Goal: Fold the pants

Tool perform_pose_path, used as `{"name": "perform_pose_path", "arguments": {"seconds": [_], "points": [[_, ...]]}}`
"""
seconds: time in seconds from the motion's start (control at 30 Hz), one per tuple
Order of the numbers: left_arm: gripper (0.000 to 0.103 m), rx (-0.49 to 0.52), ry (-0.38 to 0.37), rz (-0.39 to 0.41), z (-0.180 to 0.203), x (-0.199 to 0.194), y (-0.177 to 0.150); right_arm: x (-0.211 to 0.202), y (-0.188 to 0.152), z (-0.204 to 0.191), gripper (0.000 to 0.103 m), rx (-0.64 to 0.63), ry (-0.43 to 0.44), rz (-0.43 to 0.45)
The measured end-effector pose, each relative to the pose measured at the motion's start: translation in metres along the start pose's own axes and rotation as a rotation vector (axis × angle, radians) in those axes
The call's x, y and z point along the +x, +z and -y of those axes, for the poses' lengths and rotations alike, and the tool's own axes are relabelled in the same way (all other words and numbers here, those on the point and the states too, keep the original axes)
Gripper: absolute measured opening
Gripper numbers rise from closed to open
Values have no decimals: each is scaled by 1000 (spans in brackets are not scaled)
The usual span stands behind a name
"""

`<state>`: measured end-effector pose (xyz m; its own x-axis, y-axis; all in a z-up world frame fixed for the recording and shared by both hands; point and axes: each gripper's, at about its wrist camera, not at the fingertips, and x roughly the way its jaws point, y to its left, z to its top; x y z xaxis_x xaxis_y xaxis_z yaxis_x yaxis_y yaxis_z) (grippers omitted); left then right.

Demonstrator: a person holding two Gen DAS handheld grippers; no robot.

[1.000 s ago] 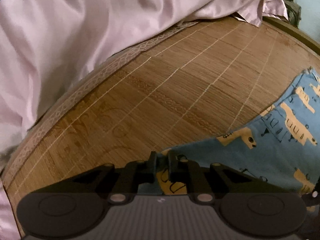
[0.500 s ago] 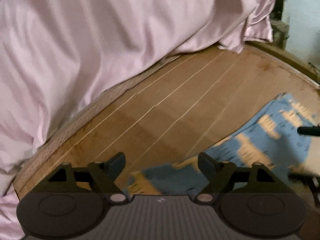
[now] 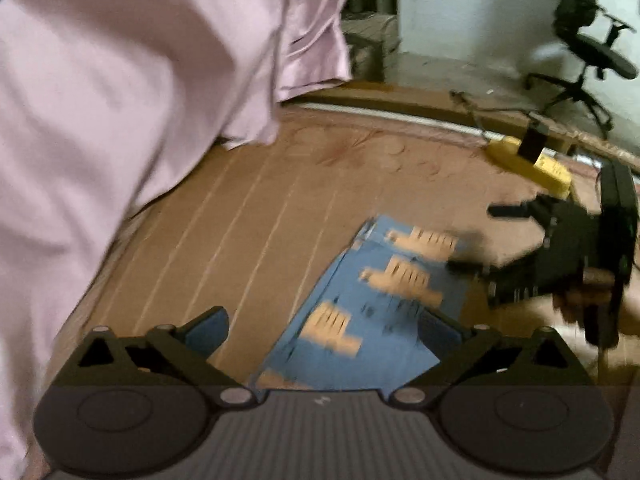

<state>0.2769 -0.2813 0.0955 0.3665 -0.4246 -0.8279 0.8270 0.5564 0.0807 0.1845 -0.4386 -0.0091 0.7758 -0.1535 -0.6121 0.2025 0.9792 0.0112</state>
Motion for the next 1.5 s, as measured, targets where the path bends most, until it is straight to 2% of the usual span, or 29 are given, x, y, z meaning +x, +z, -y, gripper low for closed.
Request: {"name": "perform_pose_path", "arguments": {"seconds": [0.07, 0.17, 0.27, 0.4, 0.5, 0.63, 0.7, 0.73, 0.8, 0.87, 1.0, 1.1, 1.17, 1.3, 1.4, 1.5], "points": [[103, -21, -45, 24, -7, 22, 8, 8, 3, -6, 102, -30, 3, 25], [101, -43, -124, 16, -20, 58, 23, 18, 6, -12, 102, -31, 15, 58], [96, -69, -210, 41, -31, 88, 35, 24, 4, -15, 102, -55, 23, 56], [89, -133, -363, 21, -37, 134, 45, 33, 0, -16, 102, -105, 7, 40], [82, -125, -457, -7, -38, 165, 51, 39, 0, -15, 102, -141, 27, 44], [78, -95, -551, -34, -41, 193, 58, 40, -1, -15, 102, -215, 81, 55], [67, -87, -574, -57, -41, 205, 60, 41, -3, -14, 100, -221, 105, 47], [62, -84, -573, -73, -40, 210, 61, 41, -4, -14, 100, -222, 110, 45], [43, -75, -563, -110, -38, 222, 62, 44, -5, -15, 99, -230, 109, 33], [32, -51, -539, -124, -35, 228, 61, 46, -7, -16, 98, -245, 105, 23], [20, -24, -523, -111, -31, 229, 61, 52, -9, -15, 98, -244, 97, 7], [15, 18, -484, -80, -23, 223, 58, 54, -9, -11, 98, -236, 94, -1], [13, 62, -431, -32, -15, 211, 53, 54, -8, -7, 98, -229, 94, -1], [12, 275, -331, 115, 10, 185, 32, 55, -5, 3, 98, -173, 133, -17], [12, 341, -315, 132, 19, 182, 25, 55, -2, 10, 89, -119, 145, -19], [12, 346, -309, 157, 19, 181, 25, 55, 1, 17, 74, -81, 155, -26]]}}
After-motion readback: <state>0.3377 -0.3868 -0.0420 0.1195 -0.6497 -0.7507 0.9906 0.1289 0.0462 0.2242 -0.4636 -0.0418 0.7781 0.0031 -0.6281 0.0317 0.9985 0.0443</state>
